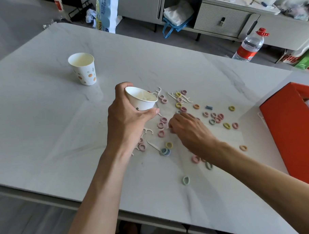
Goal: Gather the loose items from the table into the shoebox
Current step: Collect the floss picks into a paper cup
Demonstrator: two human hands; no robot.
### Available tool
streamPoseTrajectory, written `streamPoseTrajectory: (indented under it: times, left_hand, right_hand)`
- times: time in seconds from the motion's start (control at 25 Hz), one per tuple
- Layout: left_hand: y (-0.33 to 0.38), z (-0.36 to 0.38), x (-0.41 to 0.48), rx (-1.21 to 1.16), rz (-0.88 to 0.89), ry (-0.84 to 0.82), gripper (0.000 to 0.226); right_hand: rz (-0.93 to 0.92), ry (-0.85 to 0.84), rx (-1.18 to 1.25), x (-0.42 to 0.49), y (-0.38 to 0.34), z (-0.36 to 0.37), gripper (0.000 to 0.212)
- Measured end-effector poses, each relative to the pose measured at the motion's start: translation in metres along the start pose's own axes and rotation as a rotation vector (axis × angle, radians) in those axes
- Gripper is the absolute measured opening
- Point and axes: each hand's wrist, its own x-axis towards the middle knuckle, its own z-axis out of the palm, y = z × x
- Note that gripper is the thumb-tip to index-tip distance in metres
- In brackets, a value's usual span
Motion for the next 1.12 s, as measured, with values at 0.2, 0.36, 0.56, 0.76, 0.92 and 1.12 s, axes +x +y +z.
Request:
streamPoseTrajectory:
  times: [0.2,0.36,0.56,0.76,0.92,1.12]
  left_hand:
    - [0.003,0.002,-0.002,0.031,0.029,-0.019,0.074]
    - [0.013,0.009,-0.007,0.115,0.139,-0.094,0.078]
    - [0.018,0.012,-0.012,0.094,0.195,-0.147,0.077]
    - [0.012,0.007,-0.005,0.053,0.133,-0.066,0.077]
    - [0.004,0.002,0.0,-0.001,0.095,-0.022,0.076]
    - [-0.001,0.002,0.004,-0.023,0.069,-0.008,0.076]
  right_hand:
    - [0.327,0.164,0.587,0.01,0.02,-0.054,0.015]
    - [0.187,-0.001,0.491,0.026,0.024,-0.117,0.011]
    - [-0.065,-0.15,0.282,0.055,-0.004,-0.133,0.014]
    - [0.074,0.028,0.631,0.069,0.014,-0.12,0.01]
    - [0.479,0.045,0.414,0.075,0.08,-0.066,0.016]
    - [0.713,-0.173,0.327,0.078,0.107,-0.002,0.056]
